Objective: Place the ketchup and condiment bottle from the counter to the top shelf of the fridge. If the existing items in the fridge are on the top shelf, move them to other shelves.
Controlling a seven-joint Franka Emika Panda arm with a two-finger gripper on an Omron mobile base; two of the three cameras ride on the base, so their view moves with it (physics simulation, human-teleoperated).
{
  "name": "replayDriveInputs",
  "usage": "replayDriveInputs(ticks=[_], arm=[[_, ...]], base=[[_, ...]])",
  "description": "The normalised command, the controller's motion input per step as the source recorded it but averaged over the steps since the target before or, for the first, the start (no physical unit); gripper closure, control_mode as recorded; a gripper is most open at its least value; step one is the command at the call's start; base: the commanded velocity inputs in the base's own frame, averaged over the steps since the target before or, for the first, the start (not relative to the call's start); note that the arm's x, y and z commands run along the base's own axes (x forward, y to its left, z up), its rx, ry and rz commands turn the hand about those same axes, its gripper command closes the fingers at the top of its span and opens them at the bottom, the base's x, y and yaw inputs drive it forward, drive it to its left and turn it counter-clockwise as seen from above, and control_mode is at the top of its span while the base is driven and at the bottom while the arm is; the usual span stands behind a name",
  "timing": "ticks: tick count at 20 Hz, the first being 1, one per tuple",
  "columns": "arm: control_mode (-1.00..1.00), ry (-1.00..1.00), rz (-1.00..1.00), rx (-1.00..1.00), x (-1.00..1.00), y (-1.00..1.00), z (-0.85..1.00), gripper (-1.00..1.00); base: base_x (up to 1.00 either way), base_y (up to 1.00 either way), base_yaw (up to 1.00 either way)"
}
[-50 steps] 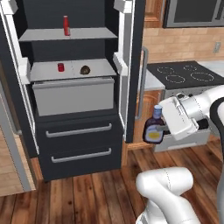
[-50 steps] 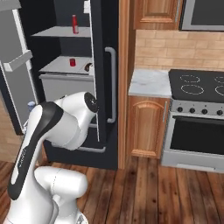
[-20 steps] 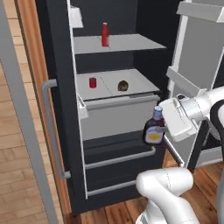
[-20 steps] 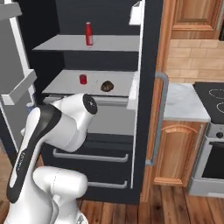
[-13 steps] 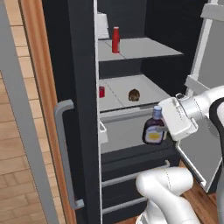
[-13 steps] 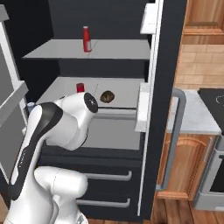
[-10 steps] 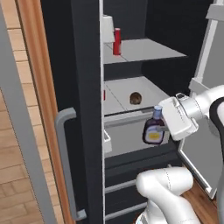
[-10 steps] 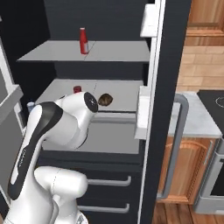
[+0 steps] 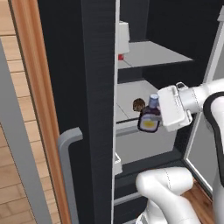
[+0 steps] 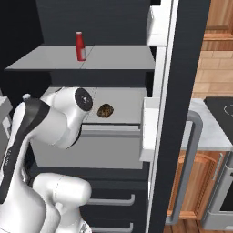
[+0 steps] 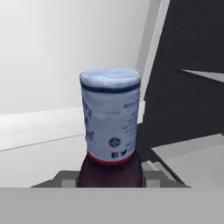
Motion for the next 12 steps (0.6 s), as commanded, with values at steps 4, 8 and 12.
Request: replayDriveInputs(ticks=[4,8,12], arm=[[-1.0,-0.28,-0.33,0.0,0.26,0.38,0.98,1.0],[-1.0,-0.18,-0.36,0.0,0.45,0.38,0.95,1.0],[-1.0,-0.04,-0.31,0.0,0.53,0.4,0.79,1.0]], base=[[0.0,0.0,0.0],[0.0,0.0,0.0],[0.0,0.0,0.0]])
